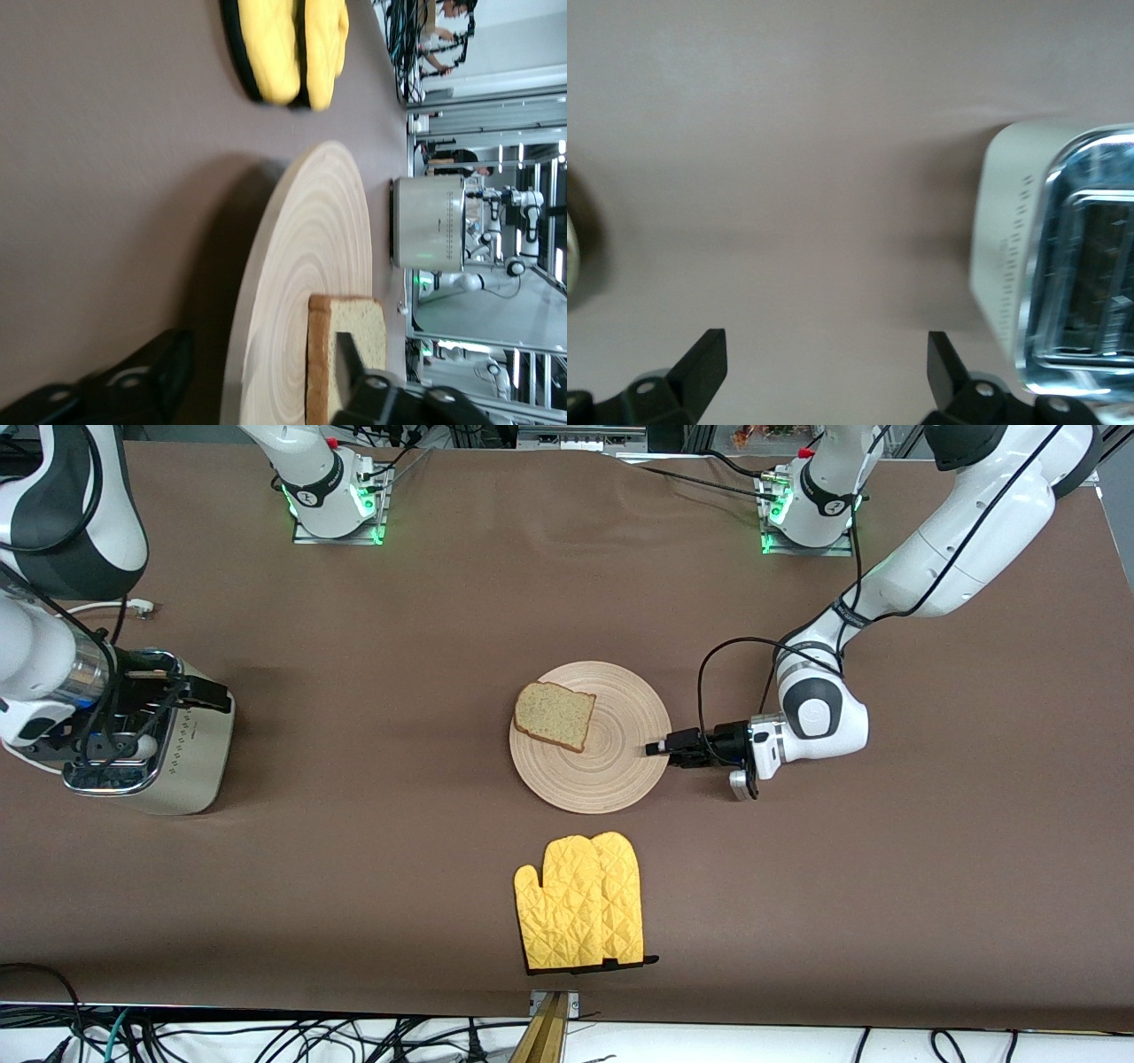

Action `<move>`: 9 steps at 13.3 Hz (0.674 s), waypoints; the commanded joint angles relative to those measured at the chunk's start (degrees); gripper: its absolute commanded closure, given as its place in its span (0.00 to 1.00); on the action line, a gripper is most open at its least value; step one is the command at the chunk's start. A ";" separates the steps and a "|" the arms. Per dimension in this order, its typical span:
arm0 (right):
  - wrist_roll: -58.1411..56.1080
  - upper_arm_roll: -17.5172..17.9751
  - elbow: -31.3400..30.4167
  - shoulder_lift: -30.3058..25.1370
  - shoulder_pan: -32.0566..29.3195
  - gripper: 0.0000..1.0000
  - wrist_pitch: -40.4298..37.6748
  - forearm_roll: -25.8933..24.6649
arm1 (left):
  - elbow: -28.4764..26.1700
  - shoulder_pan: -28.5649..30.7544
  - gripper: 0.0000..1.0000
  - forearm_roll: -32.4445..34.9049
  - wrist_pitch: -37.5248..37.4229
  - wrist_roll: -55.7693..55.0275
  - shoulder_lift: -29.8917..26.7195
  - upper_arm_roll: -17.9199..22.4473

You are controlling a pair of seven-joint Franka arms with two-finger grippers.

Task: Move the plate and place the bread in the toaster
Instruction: 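Release the plate with the left gripper while the right gripper reaches the bread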

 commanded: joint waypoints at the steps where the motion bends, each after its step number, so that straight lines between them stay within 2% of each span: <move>1: 5.84 0.42 0.52 1.65 1.96 0.00 0.31 2.95 | -1.08 2.55 0.00 -1.12 0.39 0.79 -3.24 0.19; 3: 7.70 0.42 0.52 3.93 4.07 0.00 2.59 5.67 | -1.08 3.87 0.00 1.67 0.39 0.70 -3.15 2.03; 4: 10.06 0.42 0.52 4.81 4.87 0.00 3.73 8.30 | -1.08 4.39 0.00 6.22 -0.22 0.70 -3.15 4.30; 5: 12.86 0.42 0.44 5.51 6.01 0.00 5.49 9.54 | -0.99 5.62 0.00 11.66 -1.70 0.18 -3.24 5.89; 8: 24.80 0.42 0.52 8.85 12.85 0.00 12.68 9.64 | 1.99 13.51 0.00 29.31 -6.90 -4.38 -3.33 6.70; 9: 28.67 0.42 0.52 9.99 15.40 0.00 15.23 9.55 | 2.35 15.89 0.00 35.99 -7.78 -6.48 -4.89 6.61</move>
